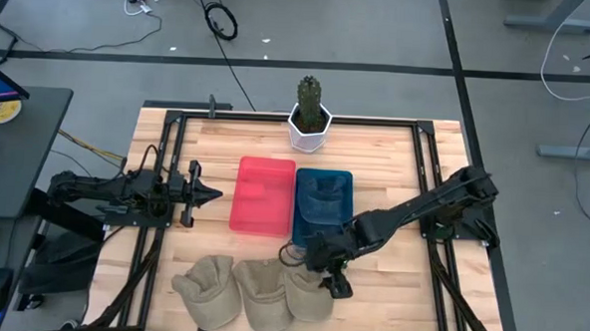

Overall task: Pick & Place hat
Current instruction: Put the right brown cap into the pink bin

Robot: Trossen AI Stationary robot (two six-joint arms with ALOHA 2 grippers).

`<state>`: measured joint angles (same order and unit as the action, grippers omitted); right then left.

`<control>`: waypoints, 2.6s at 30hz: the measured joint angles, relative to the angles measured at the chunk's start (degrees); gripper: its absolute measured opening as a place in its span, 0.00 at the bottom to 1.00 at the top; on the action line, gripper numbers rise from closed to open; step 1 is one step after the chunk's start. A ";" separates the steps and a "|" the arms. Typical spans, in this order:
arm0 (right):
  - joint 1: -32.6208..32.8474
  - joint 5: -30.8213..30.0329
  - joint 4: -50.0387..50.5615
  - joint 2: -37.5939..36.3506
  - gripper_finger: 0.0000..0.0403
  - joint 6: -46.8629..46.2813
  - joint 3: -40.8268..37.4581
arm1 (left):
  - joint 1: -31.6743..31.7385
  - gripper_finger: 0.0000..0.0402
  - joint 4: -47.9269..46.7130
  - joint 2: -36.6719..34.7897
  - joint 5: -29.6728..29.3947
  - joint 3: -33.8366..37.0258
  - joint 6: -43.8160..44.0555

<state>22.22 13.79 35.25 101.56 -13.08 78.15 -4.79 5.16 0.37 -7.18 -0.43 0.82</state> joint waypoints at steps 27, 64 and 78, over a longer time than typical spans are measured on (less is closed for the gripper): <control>2.56 7.89 -7.04 9.84 0.04 -1.41 -0.04 | 0.01 0.01 0.14 0.32 -0.02 0.01 -0.01; -27.29 5.93 6.91 4.09 0.00 23.18 19.76 | 0.01 0.01 0.16 0.34 -0.04 0.00 0.00; -30.24 11.76 8.98 13.79 0.00 25.58 28.06 | 0.00 0.01 0.15 0.35 -0.04 0.01 0.00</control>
<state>-8.02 25.55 44.23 115.34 12.50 106.20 -4.79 5.31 0.72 -7.22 -0.41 0.82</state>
